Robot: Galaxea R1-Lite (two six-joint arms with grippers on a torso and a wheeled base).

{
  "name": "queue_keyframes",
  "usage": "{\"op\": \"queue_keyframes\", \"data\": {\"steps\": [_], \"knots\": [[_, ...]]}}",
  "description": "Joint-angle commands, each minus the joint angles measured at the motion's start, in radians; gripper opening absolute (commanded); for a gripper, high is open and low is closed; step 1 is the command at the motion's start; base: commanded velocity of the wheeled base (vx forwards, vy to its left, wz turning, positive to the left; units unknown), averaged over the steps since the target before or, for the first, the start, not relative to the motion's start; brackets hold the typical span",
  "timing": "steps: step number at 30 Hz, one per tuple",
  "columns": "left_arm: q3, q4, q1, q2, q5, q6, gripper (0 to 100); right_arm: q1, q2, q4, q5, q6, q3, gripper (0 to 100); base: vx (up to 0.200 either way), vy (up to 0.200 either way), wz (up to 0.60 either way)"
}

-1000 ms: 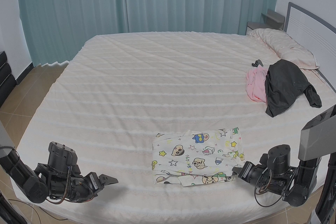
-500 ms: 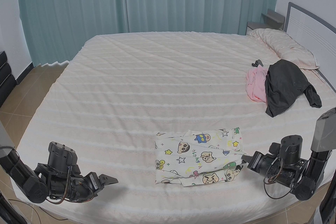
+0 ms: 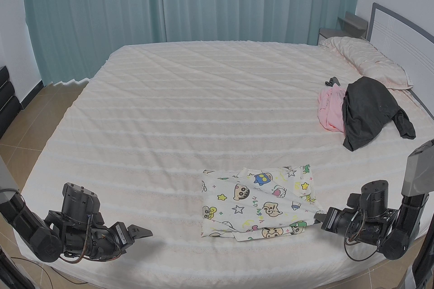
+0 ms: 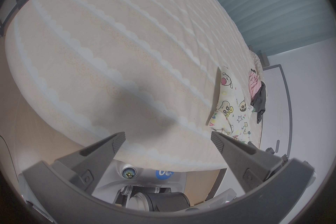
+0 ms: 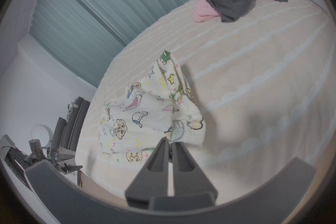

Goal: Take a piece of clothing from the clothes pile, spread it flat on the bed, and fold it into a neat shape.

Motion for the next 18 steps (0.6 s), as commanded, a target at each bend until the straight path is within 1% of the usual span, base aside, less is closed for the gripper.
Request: {"op": "queue_keyframes", "data": {"steps": [1, 2, 6, 10, 13, 15, 18], "knots": [[0.000, -0.001, 0.000, -0.001, 0.000, 0.000, 100, -0.005, 0.030, -0.002, 0.001, -0.015, 0.030, 0, 0.000, 0.000, 0.00], [0.000, 0.001, 0.000, -0.001, 0.000, 0.000, 100, -0.007, 0.038, -0.013, -0.001, -0.015, 0.028, 100, 0.000, 0.000, 0.00], [0.000, 0.001, 0.000, 0.001, 0.000, 0.000, 100, -0.011, 0.032, -0.020, -0.002, -0.018, 0.019, 100, 0.000, 0.000, 0.00], [0.000, 0.001, 0.000, -0.001, 0.000, 0.000, 100, -0.015, 0.013, -0.063, -0.002, -0.021, 0.004, 100, 0.000, 0.000, 0.00], [0.000, -0.001, 0.000, 0.001, 0.000, 0.000, 100, -0.034, -0.017, -0.060, -0.002, -0.021, -0.047, 100, 0.000, 0.000, 0.00], [0.000, 0.001, 0.000, 0.001, 0.000, 0.000, 100, -0.058, -0.046, -0.026, 0.001, -0.021, -0.113, 100, 0.000, 0.000, 0.00], [0.000, -0.001, 0.000, 0.001, -0.001, -0.002, 100, -0.058, -0.039, 0.067, 0.002, -0.021, -0.211, 100, 0.000, 0.000, 0.00]]}}
